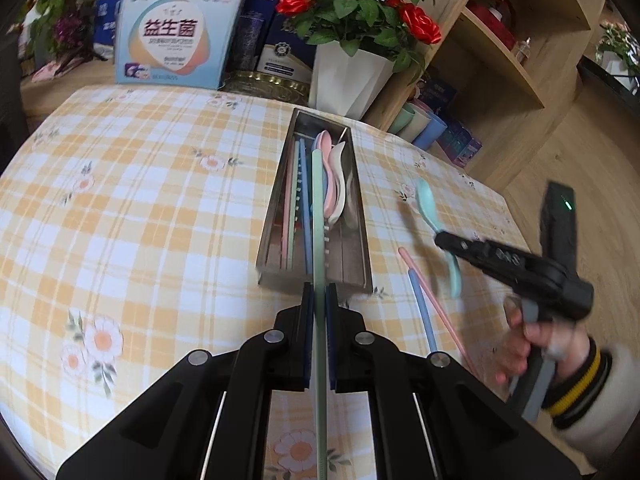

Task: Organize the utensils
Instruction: 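Carry the green chopstick toward the steel tray with the left tool while the right tool lifts the teal spoon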

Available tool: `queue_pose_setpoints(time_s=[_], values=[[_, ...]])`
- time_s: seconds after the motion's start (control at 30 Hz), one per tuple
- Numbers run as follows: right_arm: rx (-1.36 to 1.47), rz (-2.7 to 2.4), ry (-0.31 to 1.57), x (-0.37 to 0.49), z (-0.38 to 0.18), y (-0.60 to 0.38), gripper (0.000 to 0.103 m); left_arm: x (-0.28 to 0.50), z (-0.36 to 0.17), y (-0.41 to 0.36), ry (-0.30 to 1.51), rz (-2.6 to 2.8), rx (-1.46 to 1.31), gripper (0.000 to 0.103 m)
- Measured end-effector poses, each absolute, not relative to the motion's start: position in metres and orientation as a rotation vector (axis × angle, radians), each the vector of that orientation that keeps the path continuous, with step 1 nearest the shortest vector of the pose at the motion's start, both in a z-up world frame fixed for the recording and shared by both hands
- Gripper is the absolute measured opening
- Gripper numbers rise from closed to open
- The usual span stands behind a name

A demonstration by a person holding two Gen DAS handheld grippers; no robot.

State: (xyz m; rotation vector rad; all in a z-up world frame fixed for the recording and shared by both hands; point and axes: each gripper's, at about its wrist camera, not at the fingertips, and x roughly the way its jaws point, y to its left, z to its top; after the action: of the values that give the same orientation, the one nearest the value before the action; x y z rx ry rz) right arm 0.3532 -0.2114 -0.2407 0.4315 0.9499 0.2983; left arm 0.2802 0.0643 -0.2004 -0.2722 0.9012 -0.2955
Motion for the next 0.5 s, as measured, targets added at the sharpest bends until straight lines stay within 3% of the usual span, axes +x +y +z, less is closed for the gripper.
queue_pose_setpoints(time_s=[0.5], values=[[0.579,0.265,0.855,0.322,-0.243,-0.274,0.015,0.428,-0.197,0.022,0.962,-0.253,-0.117,0.005]])
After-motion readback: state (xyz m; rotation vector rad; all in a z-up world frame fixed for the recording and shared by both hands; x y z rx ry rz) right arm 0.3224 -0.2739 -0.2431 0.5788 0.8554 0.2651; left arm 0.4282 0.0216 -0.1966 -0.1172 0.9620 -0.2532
